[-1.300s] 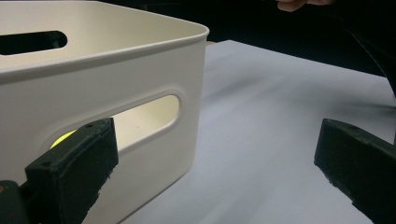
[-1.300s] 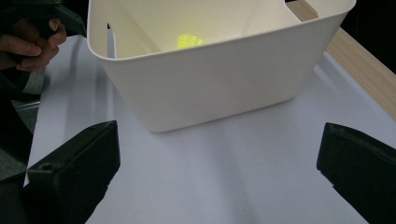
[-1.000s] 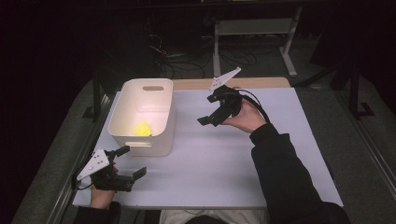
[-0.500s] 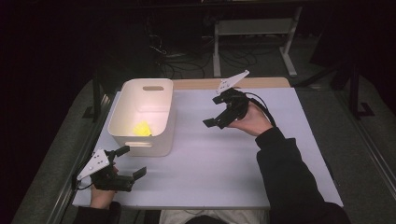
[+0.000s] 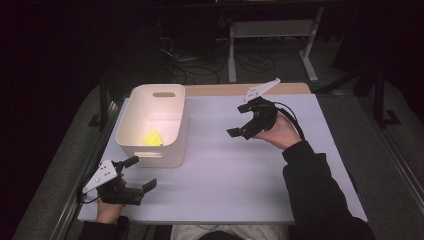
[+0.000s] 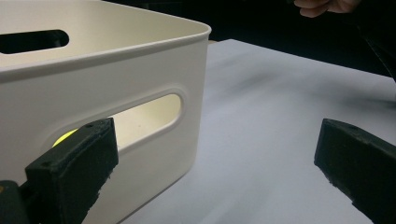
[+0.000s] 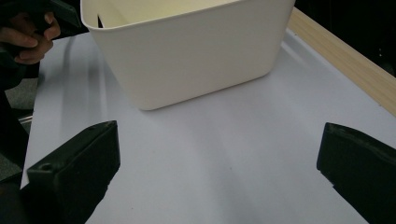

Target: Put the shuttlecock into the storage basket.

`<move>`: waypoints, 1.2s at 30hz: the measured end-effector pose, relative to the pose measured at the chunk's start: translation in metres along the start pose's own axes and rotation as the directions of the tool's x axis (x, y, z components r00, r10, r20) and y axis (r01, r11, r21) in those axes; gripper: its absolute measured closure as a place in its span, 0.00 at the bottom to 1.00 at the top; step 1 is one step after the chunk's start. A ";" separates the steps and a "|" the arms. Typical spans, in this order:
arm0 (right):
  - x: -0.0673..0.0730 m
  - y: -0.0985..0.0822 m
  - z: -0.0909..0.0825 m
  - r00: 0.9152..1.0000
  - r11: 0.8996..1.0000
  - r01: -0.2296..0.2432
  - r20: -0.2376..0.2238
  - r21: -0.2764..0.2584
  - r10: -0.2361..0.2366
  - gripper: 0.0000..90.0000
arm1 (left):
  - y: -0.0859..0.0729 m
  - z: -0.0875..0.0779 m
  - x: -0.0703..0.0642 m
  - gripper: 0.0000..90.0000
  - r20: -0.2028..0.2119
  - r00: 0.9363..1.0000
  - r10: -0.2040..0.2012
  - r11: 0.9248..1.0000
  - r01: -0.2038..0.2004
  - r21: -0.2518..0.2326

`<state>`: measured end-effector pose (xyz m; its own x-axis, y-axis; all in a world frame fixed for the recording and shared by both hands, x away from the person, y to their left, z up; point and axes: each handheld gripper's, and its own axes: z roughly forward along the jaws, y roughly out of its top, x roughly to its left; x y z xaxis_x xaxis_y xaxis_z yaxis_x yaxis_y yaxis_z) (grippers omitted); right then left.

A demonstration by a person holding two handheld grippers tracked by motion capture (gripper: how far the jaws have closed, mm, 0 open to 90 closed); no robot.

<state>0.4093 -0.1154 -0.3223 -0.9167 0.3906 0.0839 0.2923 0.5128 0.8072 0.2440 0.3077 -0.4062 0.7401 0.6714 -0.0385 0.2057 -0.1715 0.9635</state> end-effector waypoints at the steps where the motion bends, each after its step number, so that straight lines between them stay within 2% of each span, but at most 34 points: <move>1: 0.000 -0.001 -0.001 1.000 1.000 -0.003 0.001 0.001 0.003 0.00 | 0.000 0.000 0.000 0.00 0.000 1.000 0.000 1.000 0.000 0.000; 17: -0.005 -0.022 -0.018 0.999 0.999 -0.040 0.034 -0.010 0.041 0.00 | 0.000 0.000 0.000 0.00 -0.002 1.000 -0.001 1.000 0.001 0.001; 23: -0.010 -0.041 -0.025 0.996 0.997 -0.069 0.055 -0.016 0.070 0.00 | 0.000 0.000 0.000 0.00 -0.005 1.000 -0.003 1.000 0.003 0.001; 36: -0.014 -0.063 -0.036 0.991 0.995 -0.103 0.085 -0.018 0.104 0.00 | 0.000 0.000 0.000 0.00 -0.008 1.000 -0.001 1.000 0.001 0.000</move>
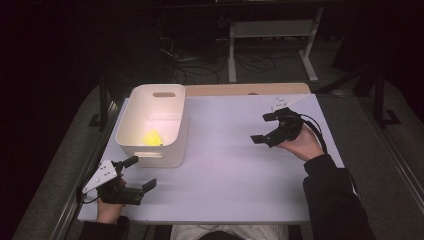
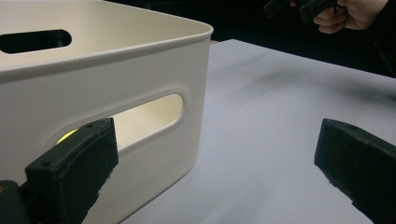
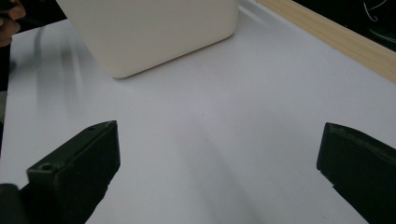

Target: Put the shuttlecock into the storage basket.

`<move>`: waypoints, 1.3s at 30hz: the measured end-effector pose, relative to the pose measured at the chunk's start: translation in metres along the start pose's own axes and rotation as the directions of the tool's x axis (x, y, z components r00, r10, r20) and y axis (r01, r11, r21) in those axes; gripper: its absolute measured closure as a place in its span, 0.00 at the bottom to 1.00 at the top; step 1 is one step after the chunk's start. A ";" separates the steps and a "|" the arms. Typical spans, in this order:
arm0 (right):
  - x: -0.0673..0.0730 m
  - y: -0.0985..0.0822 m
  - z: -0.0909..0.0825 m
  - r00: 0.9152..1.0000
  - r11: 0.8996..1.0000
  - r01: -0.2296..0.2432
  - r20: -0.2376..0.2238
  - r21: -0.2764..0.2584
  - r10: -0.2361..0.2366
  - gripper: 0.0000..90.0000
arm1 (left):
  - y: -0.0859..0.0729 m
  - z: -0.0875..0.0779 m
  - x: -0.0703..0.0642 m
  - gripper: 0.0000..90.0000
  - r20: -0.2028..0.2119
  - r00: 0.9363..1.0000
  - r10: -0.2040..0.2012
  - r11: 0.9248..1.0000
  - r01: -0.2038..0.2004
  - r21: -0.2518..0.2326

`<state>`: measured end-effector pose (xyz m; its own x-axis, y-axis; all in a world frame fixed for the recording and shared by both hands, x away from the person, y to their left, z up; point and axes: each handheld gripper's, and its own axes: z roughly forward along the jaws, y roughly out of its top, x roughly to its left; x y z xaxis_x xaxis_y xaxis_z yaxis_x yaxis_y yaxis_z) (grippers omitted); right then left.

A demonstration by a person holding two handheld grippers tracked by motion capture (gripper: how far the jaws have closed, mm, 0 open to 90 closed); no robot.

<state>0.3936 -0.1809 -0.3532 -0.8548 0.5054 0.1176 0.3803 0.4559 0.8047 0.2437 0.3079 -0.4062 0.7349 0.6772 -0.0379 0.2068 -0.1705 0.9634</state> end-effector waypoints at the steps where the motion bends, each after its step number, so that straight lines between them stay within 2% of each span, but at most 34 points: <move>1: 0.000 -0.001 -0.001 1.000 1.000 -0.004 0.003 -0.001 0.004 0.00 | 0.000 0.000 0.000 0.00 0.000 1.000 0.000 1.000 0.000 0.000; 9: -0.001 -0.012 -0.011 1.000 1.000 -0.017 0.020 -0.013 0.017 0.00 | 0.000 0.000 0.000 0.00 -0.003 1.000 -0.001 1.000 0.001 -0.001; 23: 0.003 -0.035 -0.014 0.998 0.999 -0.034 0.054 0.020 0.033 0.00 | 0.000 0.000 0.000 0.00 -0.005 1.000 0.000 1.000 0.000 0.001; 39: 0.011 -0.061 -0.032 0.995 0.998 -0.051 0.079 -0.024 0.053 0.00 | 0.000 0.000 0.000 0.00 -0.007 1.000 0.000 1.000 0.000 0.001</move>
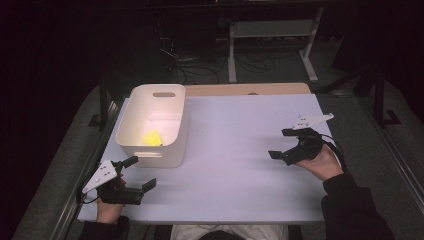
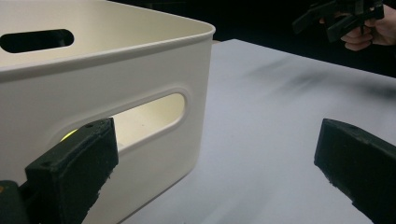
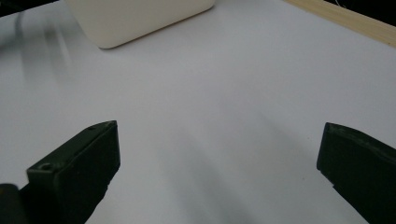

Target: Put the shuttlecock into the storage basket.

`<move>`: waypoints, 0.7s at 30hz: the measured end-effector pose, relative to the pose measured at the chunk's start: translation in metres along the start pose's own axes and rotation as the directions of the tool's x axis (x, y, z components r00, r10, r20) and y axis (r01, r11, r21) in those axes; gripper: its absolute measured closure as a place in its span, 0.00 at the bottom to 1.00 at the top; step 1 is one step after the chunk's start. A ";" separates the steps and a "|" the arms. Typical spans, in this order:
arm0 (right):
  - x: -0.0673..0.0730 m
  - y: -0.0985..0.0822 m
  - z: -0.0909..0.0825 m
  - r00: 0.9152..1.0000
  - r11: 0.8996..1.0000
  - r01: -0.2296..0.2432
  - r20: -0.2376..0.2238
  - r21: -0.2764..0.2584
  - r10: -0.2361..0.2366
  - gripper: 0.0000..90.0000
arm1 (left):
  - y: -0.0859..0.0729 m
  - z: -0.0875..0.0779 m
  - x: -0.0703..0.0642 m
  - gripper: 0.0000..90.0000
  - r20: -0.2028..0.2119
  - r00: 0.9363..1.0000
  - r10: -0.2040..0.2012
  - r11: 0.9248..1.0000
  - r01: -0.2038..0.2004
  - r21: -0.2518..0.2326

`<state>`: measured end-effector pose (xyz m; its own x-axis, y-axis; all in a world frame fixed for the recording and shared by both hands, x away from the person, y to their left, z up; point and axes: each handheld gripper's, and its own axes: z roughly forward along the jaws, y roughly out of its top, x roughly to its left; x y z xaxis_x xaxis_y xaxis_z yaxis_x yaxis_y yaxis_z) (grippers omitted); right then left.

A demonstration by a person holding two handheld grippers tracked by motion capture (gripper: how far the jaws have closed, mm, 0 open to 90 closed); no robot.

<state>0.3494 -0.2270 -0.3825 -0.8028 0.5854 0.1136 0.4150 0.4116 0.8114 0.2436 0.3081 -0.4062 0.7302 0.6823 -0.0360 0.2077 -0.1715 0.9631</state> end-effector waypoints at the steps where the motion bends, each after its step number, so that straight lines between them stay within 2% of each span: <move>1: 0.000 -0.002 -0.001 1.000 1.000 -0.004 -0.001 -0.005 0.004 0.00 | 0.000 0.000 0.000 0.00 0.000 1.000 0.000 1.000 0.000 0.000; 21: 0.006 -0.032 -0.019 0.999 0.998 -0.033 0.023 -0.049 0.034 0.00 | 0.000 0.000 0.000 0.00 -0.004 1.000 -0.003 1.000 0.003 -0.001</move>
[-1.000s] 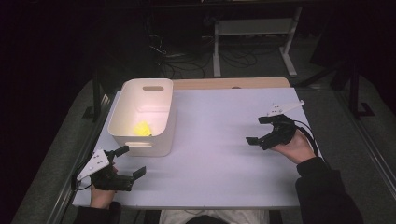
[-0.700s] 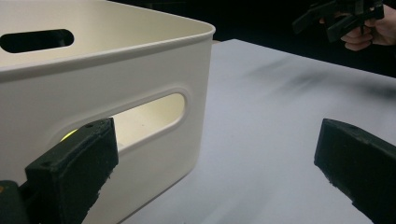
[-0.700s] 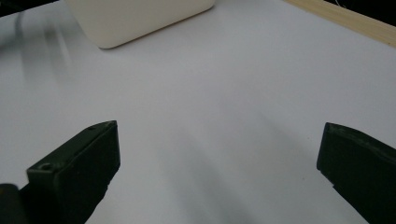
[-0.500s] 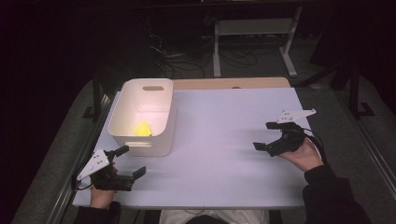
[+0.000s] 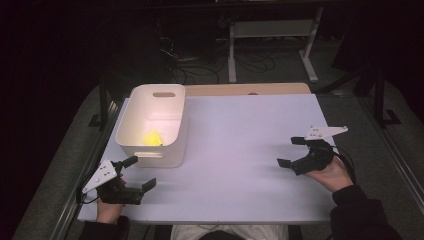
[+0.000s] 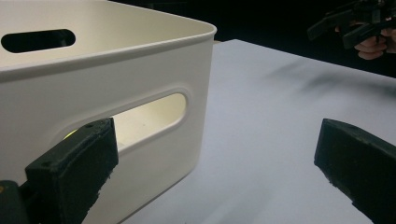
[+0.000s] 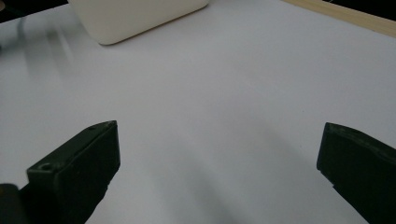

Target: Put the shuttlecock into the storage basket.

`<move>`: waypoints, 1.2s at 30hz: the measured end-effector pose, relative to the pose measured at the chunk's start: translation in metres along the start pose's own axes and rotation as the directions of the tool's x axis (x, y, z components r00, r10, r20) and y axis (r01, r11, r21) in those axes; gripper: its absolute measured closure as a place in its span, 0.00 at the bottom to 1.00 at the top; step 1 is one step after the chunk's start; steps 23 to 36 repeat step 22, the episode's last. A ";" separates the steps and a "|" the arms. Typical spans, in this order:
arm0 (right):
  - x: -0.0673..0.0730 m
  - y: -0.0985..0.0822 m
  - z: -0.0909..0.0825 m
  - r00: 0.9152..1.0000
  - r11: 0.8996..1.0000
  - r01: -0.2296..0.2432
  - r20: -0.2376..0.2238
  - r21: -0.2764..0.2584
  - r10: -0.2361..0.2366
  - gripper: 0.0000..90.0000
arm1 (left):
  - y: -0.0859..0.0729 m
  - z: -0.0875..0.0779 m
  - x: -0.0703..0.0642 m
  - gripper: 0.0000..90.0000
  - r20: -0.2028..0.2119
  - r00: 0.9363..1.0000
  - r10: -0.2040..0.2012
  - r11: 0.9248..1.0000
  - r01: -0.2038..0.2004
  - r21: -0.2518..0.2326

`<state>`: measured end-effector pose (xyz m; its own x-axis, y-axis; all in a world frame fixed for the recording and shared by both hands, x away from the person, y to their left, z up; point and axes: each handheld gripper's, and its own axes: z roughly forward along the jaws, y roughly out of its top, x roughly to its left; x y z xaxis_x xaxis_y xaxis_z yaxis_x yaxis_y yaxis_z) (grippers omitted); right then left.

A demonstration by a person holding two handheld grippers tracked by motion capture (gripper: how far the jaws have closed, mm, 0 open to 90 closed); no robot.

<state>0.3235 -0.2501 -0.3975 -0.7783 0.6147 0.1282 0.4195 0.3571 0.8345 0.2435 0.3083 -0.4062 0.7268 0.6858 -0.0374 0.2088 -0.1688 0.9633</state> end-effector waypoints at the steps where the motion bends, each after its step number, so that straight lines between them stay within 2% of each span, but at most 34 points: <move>1: 0.000 -0.003 -0.001 1.000 1.000 0.000 0.007 -0.004 0.000 0.00 | 0.000 0.000 0.000 0.00 0.000 1.000 0.000 1.000 0.000 0.000; 8: 0.001 -0.021 -0.010 0.999 1.000 -0.013 0.035 -0.017 0.013 0.00 | 0.000 0.000 0.000 0.00 -0.004 1.000 -0.001 1.000 0.001 0.001; 18: 0.002 -0.041 -0.019 0.998 0.998 -0.044 0.050 -0.044 0.046 0.00 | 0.000 0.000 0.000 0.00 -0.005 1.000 -0.002 1.000 0.002 0.000; 36: 0.002 -0.042 -0.019 0.997 0.998 -0.046 0.054 -0.050 0.049 0.00 | 0.000 0.000 0.000 0.00 -0.005 1.000 -0.004 1.000 0.004 -0.001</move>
